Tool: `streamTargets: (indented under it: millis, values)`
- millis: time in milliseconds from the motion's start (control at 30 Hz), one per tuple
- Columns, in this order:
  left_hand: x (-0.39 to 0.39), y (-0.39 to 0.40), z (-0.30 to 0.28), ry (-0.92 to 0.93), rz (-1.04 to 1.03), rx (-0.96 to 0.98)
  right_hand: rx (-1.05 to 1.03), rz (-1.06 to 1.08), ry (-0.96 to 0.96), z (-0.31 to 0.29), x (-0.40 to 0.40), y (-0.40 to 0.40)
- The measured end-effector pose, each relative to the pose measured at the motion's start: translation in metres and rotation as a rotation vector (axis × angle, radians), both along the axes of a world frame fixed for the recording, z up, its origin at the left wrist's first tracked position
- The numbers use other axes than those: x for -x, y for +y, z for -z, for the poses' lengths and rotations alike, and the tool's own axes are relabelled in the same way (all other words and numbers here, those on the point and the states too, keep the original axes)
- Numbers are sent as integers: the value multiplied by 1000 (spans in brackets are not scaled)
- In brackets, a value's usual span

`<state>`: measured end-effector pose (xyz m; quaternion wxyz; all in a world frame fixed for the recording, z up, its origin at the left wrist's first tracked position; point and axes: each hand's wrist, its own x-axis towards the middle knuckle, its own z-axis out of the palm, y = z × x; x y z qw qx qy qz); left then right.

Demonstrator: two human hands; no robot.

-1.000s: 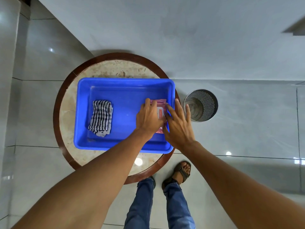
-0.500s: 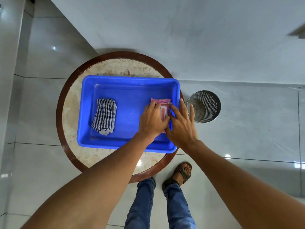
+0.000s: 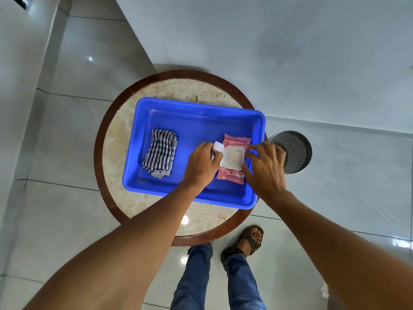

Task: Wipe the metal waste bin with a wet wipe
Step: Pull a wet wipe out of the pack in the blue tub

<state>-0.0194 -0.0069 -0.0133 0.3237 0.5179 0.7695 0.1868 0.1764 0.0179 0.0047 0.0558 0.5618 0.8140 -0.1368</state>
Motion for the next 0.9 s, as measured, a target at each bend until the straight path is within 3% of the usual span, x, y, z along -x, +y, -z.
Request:
streamTargets:
  millis: [233, 367, 900]
  values:
    - [18, -8, 12, -49, -47, 19, 60, 14, 126, -1, 10, 6]
    - [21, -9, 13, -64, -39, 12, 164, 2, 93, -1, 24, 10]
    - [19, -13, 0, -48, -19, -8, 170, 95, 12, -6, 39, 22]
